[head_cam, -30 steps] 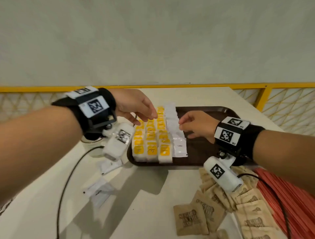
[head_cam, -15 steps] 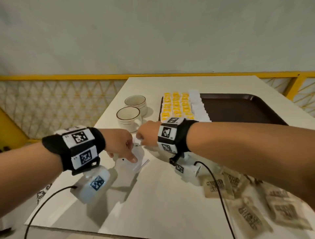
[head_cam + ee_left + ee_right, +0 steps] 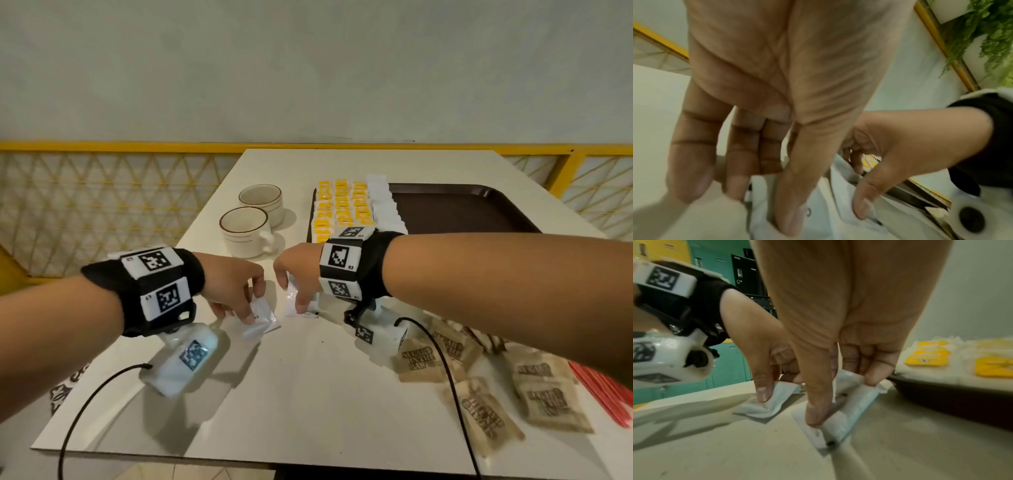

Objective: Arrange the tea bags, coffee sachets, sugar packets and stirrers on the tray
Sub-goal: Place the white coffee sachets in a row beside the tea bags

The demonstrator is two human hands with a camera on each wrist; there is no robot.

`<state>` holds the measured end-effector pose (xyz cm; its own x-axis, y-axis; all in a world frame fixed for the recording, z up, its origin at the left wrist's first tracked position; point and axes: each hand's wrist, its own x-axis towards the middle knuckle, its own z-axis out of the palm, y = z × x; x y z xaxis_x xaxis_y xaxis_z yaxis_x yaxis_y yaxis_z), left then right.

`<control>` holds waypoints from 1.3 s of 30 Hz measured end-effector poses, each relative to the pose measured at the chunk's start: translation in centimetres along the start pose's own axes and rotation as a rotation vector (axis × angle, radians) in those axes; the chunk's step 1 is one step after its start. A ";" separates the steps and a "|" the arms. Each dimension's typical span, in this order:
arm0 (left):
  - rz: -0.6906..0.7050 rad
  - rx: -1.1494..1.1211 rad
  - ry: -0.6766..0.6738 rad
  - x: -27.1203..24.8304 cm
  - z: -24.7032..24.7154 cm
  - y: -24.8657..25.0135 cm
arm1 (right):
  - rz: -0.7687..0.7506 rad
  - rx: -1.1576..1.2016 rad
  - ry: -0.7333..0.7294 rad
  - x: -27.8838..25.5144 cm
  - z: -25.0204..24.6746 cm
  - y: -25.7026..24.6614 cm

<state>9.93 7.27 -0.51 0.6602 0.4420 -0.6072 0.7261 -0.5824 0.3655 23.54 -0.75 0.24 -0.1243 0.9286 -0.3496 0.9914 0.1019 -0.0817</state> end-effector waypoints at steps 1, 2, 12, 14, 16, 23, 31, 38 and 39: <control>0.019 -0.015 -0.032 -0.1 0.0 0.0 | -0.019 0.016 0.028 -0.6 -0.3 0.0; 0.041 -0.021 -0.062 -0.2 -0.1 0.1 | -0.022 0.043 0.067 -1.3 -0.8 0.2; 0.347 -0.509 0.207 0.3 -1.4 5.4 | 0.225 0.932 0.424 -13.2 -2.1 9.3; 0.346 -0.543 0.268 1.3 -1.1 7.1 | 0.251 0.977 0.468 -14.8 -1.5 10.6; 0.348 -0.585 0.311 2.6 -0.8 8.7 | 0.294 1.012 0.499 -15.8 -0.9 11.7; 0.402 -0.741 0.308 6.1 0.3 14.6 | 0.251 1.299 0.595 -15.9 0.3 13.4; 0.472 -0.621 0.362 6.9 0.0 17.0 | 0.360 1.170 0.584 -15.0 1.0 15.2; 0.360 -0.300 0.388 8.6 -1.0 17.6 | 0.493 1.125 0.581 -15.6 1.3 17.6; 0.367 -0.287 0.400 8.8 -1.0 17.8 | 0.516 1.118 0.567 -15.9 1.3 17.9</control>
<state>28.86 1.49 1.32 0.8575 0.5015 -0.1146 0.4238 -0.5624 0.7100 43.19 -14.14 3.09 0.5511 0.8184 -0.1629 0.3229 -0.3891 -0.8627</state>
